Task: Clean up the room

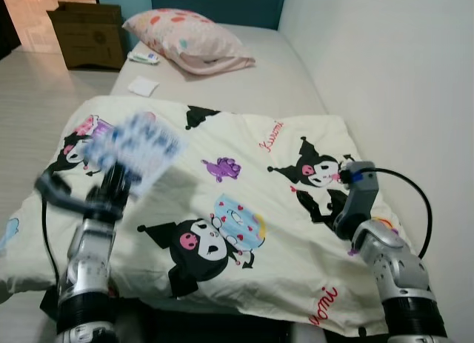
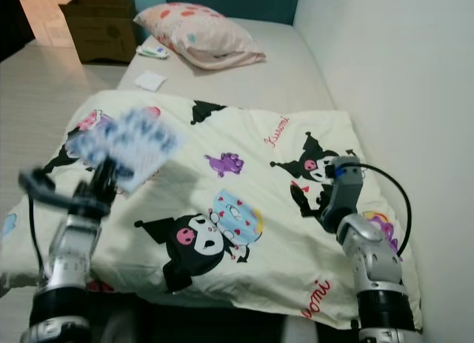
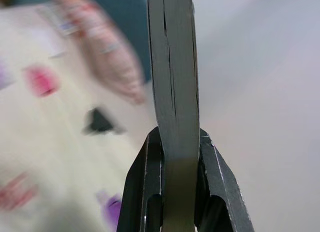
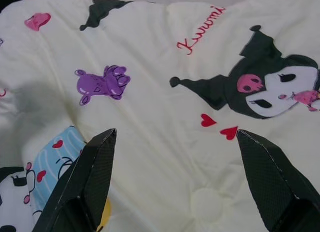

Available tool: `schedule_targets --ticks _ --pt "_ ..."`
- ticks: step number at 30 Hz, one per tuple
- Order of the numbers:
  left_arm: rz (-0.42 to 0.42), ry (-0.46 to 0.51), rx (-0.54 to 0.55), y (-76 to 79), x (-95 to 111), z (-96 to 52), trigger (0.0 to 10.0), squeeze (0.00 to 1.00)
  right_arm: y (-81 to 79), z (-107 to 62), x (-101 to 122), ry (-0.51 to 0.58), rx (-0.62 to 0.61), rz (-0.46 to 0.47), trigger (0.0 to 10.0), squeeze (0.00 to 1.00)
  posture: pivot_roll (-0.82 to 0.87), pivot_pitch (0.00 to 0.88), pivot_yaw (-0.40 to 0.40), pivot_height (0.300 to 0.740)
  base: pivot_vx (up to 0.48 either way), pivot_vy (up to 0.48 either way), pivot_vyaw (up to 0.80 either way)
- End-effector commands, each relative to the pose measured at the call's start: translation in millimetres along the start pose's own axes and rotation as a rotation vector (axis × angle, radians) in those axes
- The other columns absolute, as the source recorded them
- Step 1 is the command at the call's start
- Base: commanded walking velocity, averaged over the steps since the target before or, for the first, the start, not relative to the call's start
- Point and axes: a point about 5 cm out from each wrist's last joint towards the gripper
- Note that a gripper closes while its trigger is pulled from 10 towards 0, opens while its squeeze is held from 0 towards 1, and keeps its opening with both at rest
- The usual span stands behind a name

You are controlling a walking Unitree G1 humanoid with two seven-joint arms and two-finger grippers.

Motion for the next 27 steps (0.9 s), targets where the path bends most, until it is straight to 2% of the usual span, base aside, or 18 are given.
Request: schedule_targets --ticks 1,3,4,6,7,8,9,10,12,13,15,16,17,20,23,26,27 --pt "0.017 -0.044 -0.022 2.8 -7.8 -3.2 0.0 0.00 2.3 -1.8 -8.8 -0.011 -0.009 0.037 10.0 0.00 0.08 0.052 -0.092 0.506 0.000 0.000 0.00" --pt "0.085 -0.152 0.061 -17.8 -32.7 -22.4 0.0 0.00 -3.2 1.2 -18.3 -0.028 -0.007 0.050 10.0 0.00 0.08 0.046 -0.083 0.521 0.000 0.000 0.00" --pt "0.085 -0.152 0.061 -17.8 -32.7 -22.4 0.0 0.00 -3.2 1.2 -18.3 -0.028 -0.007 0.050 10.0 0.00 0.08 0.046 -0.083 0.521 0.000 0.000 0.00" --pt "0.136 -0.234 0.143 -38.0 -50.2 -43.4 0.0 0.00 -6.6 2.9 -23.5 -0.036 -0.005 0.058 10.0 0.00 0.08 0.045 -0.079 0.531 0.000 0.000 0.00" --pt "0.136 -0.234 0.143 -38.0 -50.2 -43.4 0.0 0.00 -6.6 2.9 -23.5 -0.036 -0.005 0.058 10.0 0.00 0.08 0.045 -0.079 0.531 0.000 0.000 0.00" --pt "0.152 -0.253 0.161 -41.9 -53.4 -48.8 0.0 0.00 -7.3 3.3 -24.5 -0.036 -0.004 0.061 10.0 0.00 0.08 0.045 -0.079 0.535 0.000 0.000 0.00" --pt "0.209 -0.298 0.207 -52.3 -59.0 -58.9 0.0 0.00 -9.2 4.2 -27.2 -0.039 -0.001 0.070 10.0 0.00 0.09 0.042 -0.076 0.540 0.000 0.000 0.00" --pt "0.209 -0.298 0.207 -52.3 -59.0 -58.9 0.0 0.00 -9.2 4.2 -27.2 -0.039 -0.001 0.070 10.0 0.00 0.09 0.042 -0.076 0.540 0.000 0.000 0.00" --pt "0.336 -0.420 0.333 -76.9 -68.3 -88.0 0.0 0.00 -14.1 7.7 -38.3 -0.057 0.003 0.094 10.0 0.00 0.09 0.030 -0.074 0.550 0.000 0.000 0.00" --pt "0.336 -0.420 0.333 -76.9 -68.3 -88.0 0.0 0.00 -14.1 7.7 -38.3 -0.057 0.003 0.094 10.0 0.00 0.09 0.030 -0.074 0.550 0.000 0.000 0.00" --pt "0.419 -0.500 0.436 -94.1 -69.9 -111.8 0.0 0.00 -17.7 10.1 -49.2 -0.077 0.005 0.115 10.0 0.00 0.09 0.024 -0.074 0.560 0.000 0.000 0.00" --pt "0.419 -0.500 0.436 -94.1 -69.9 -111.8 0.0 0.00 -17.7 10.1 -49.2 -0.077 0.005 0.115 10.0 0.00 0.09 0.024 -0.074 0.560 0.000 0.000 0.00" --pt "0.440 -0.527 0.491 -102.3 -69.3 -122.8 0.0 0.00 -19.4 10.4 -56.3 -0.097 0.006 0.122 10.0 0.00 0.10 0.018 -0.074 0.564 0.000 0.000 0.00" --pt "0.454 -0.543 0.526 -107.4 -68.7 -130.1 0.0 0.00 -20.7 10.6 -61.9 -0.112 0.008 0.125 10.0 0.00 0.10 0.015 -0.075 0.569 0.000 0.000 0.00" --pt "0.482 -0.587 0.602 -119.7 -68.4 -150.6 0.0 0.00 -25.7 8.6 -85.1 -0.183 -0.001 0.133 10.0 0.00 0.10 0.003 -0.078 0.584 0.000 0.000 0.00" --pt "0.487 -0.601 0.621 -122.5 -68.6 -156.1 0.0 0.00 -27.2 8.0 -90.4 -0.199 -0.002 0.134 10.0 0.00 0.10 0.002 -0.078 0.589 0.000 0.000 0.00" --pt "0.491 -0.619 0.641 -125.3 -69.0 -162.3 0.0 0.00 -27.9 7.6 -94.2 -0.211 -0.004 0.135 10.0 0.00 0.10 0.000 -0.076 0.593 0.000 0.000 0.00"
Point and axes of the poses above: a point about 5 cm out from each wrist's last joint towards the gripper, its own z axis pointing out of the wrist towards the gripper, its own x axis along the axis of the wrist's last joint, y = z × x
